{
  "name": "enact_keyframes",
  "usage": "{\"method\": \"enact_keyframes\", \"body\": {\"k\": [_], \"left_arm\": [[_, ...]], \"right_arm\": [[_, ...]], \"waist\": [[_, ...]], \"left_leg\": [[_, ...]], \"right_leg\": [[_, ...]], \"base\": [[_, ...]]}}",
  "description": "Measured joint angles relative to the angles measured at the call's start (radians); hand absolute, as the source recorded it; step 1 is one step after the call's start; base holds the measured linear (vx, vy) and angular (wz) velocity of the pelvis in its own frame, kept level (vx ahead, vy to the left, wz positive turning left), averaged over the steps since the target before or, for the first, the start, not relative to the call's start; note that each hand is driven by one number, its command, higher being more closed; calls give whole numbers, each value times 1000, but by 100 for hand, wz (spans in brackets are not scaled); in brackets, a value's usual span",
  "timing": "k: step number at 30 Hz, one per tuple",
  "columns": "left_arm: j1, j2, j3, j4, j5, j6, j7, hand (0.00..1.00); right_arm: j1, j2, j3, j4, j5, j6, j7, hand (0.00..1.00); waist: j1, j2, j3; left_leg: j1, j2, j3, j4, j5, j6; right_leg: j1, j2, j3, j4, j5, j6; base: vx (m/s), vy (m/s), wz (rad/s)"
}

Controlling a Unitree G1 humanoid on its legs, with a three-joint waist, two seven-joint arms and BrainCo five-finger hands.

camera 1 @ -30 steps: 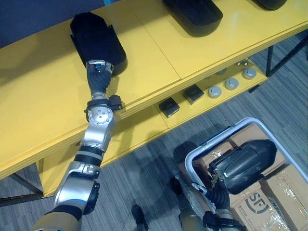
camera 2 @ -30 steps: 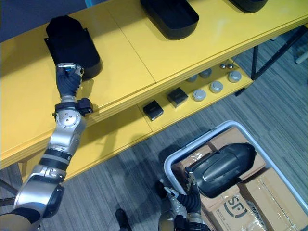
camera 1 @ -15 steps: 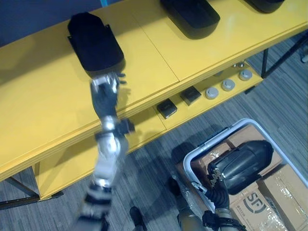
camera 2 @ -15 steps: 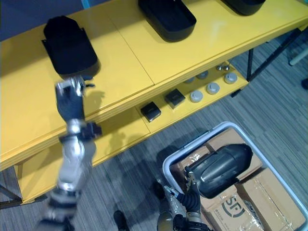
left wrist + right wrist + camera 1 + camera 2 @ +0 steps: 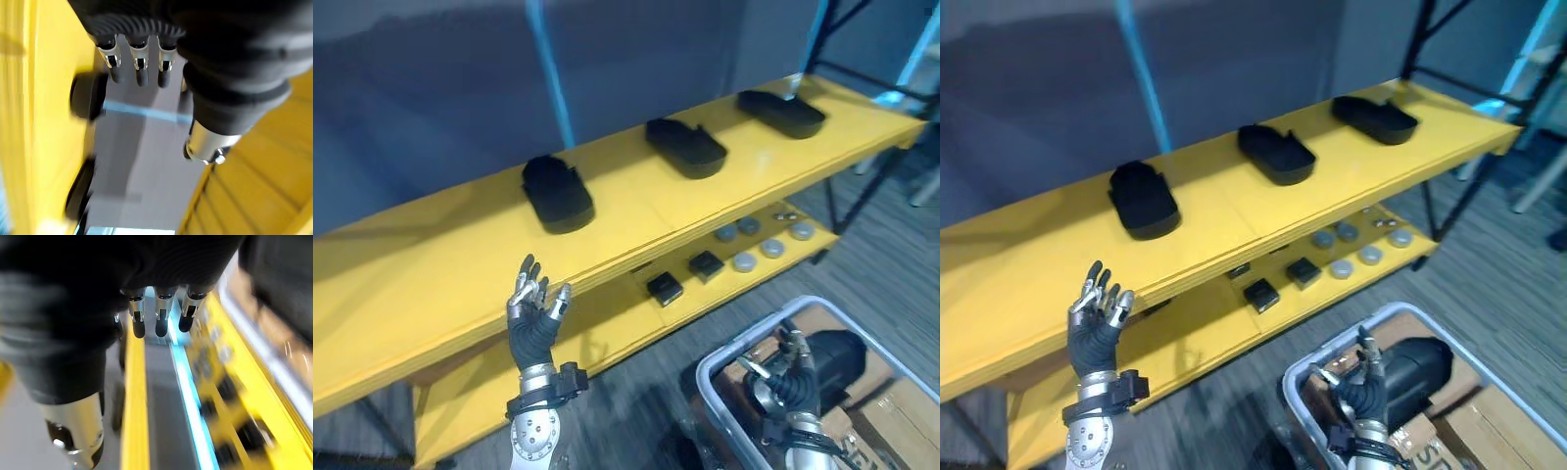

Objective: Walk over and take plastic housings, then place them on the shelf

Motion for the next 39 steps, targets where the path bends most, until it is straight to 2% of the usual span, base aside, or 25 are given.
{"method": "enact_keyframes", "body": {"k": [2,3,4,5,6,8,9,11,13,15,16,17,18,19,20,21,23,26,28,29,30,31,32,35,39], "left_arm": [[-11,5,-12,15,35,14,0,0],[-48,15,-24,37,57,19,1,0],[-75,15,-24,57,57,23,0,0],[-122,16,-16,89,81,29,0,0],[-147,15,0,102,97,33,1,0],[-177,11,22,143,115,39,4,0],[-186,9,26,161,117,39,4,0],[-220,-2,40,211,116,44,4,0],[-248,-38,44,269,114,51,0,0],[-250,-46,45,326,113,63,-1,0],[-230,-45,61,360,112,73,-1,0],[-200,-46,81,371,112,86,0,0],[-183,-46,91,372,111,88,2,0],[-151,-45,110,373,111,89,7,0],[-128,-43,132,375,113,90,13,0],[-120,-40,141,382,113,90,16,0],[-96,-27,162,414,115,98,19,0],[-48,-33,171,428,117,111,39,0],[-32,-33,170,440,145,116,39,0],[-31,-34,169,444,156,117,36,0],[-30,-29,169,456,168,118,35,0],[-32,-24,164,467,173,118,35,0],[-35,-7,152,494,173,119,27,0],[-35,38,127,530,171,122,8,0],[-75,83,121,588,128,121,-6,0]], "right_arm": [[58,4,-15,-80,-1,0,7,0],[72,7,-42,-97,-4,0,8,0],[68,4,-55,-96,-5,1,7,0],[58,10,-65,-96,-10,1,0,0],[58,16,-70,-96,-22,1,-4,0],[51,18,-78,-88,-34,1,-13,0],[42,18,-83,-72,-37,0,-14,0],[11,24,-88,-11,-48,1,-14,0],[12,26,-85,31,-48,3,-14,0],[10,34,-67,68,-48,3,-15,0],[8,34,-44,92,-47,4,-13,0],[6,30,-23,97,-44,4,-13,0],[2,25,-9,99,-43,4,-13,0],[-7,8,13,116,-39,4,-11,0],[-34,-13,32,143,-24,6,-7,0],[-45,-18,38,152,-23,8,-5,0],[-79,-26,43,190,-22,14,-4,0],[-132,-53,50,266,-23,22,-8,0],[-161,-55,49,307,-27,42,-13,0],[-163,-55,49,313,-28,44,-14,0],[-182,-52,48,345,-35,48,-17,0],[-193,-52,48,360,-45,51,-23,0],[-246,-45,43,399,-71,65,-41,0],[-399,-30,28,482,-101,101,-92,0],[-642,-4,-10,569,-147,144,-169,0]], "waist": [[-11,-26,-12],[-24,-44,-12],[-23,-30,-17],[-27,-29,-16],[-29,-32,-16],[-27,-24,-8],[-31,-27,-10],[-49,-24,-4],[-50,-16,-2],[-48,-11,3],[-38,-13,6],[-26,-5,19],[-17,-2,24],[2,3,24],[20,6,24],[31,6,26],[44,3,29],[46,7,26],[57,23,17],[57,27,17],[63,21,21],[66,17,23],[74,3,31],[105,-10,61],[151,-20,132]], "left_leg": [[1,-17,112,11,-14,21],[-4,-29,210,29,-20,38],[-2,-17,252,21,-19,47],[5,7,333,1,-10,51],[18,16,402,-20,0,46],[82,38,550,-41,3,40],[100,43,600,-46,0,36],[106,58,668,-64,6,17],[106,65,693,-83,11,18],[114,104,682,-33,15,23],[96,155,632,91,11,28],[51,221,560,282,19,66],[15,243,507,374,29,96],[-67,254,366,513,35,104],[-129,245,264,577,20,79],[-152,242,229,583,13,68],[-180,236,176,497,0,47],[-169,189,116,192,10,35],[-152,168,110,50,77,23],[-146,160,101,28,101,22],[-139,139,80,-13,174,3],[-136,129,76,-28,192,-18],[-135,87,68,-62,208,-4],[-161,21,70,-79,221,15],[-216,-17,68,-69,227,26]], "right_leg": [[-32,-5,80,-14,25,19],[-75,-43,-37,-49,-37,-35],[-90,-55,-131,-60,-73,-93],[-130,-73,-314,-34,-95,-124],[-169,-79,-476,68,-97,-128],[-156,-82,-622,255,-119,-136],[-119,-83,-633,249,-163,-134],[-109,-32,-625,145,-88,-152],[-83,7,-604,49,-50,-161],[-36,38,-607,-15,-42,-165],[0,47,-605,-24,-48,-173],[42,53,-605,-27,-60,-188],[61,55,-603,-29,-66,-197],[82,56,-599,-40,-71,-204],[100,54,-589,-50,-73,-206],[110,53,-588,-57,-73,-206],[143,43,-596,-76,-72,-205],[151,6,-615,-75,-78,-184],[148,-1,-635,-85,-77,-165],[151,-2,-645,-86,-72,-166],[154,-14,-658,-85,-75,-152],[154,-23,-662,-84,-77,-144],[143,-64,-668,-79,-78,-120],[114,-129,-667,-77,-66,-81],[65,-167,-667,-74,-47,-59]], "base": [[-129,139,-189],[-133,138,-165],[-124,133,-210],[-93,107,-184],[-60,82,-210],[-4,59,-212],[23,22,-199],[40,-29,-131],[104,-56,-60],[147,-100,-23],[179,-193,-2],[171,-214,-1],[137,-186,2],[115,-157,-8],[88,-117,-9],[96,-91,-4],[94,-33,13],[108,64,22],[116,147,18],[141,207,34],[152,255,32],[164,325,43],[115,279,34],[71,270,21],[-7,155,11]]}}
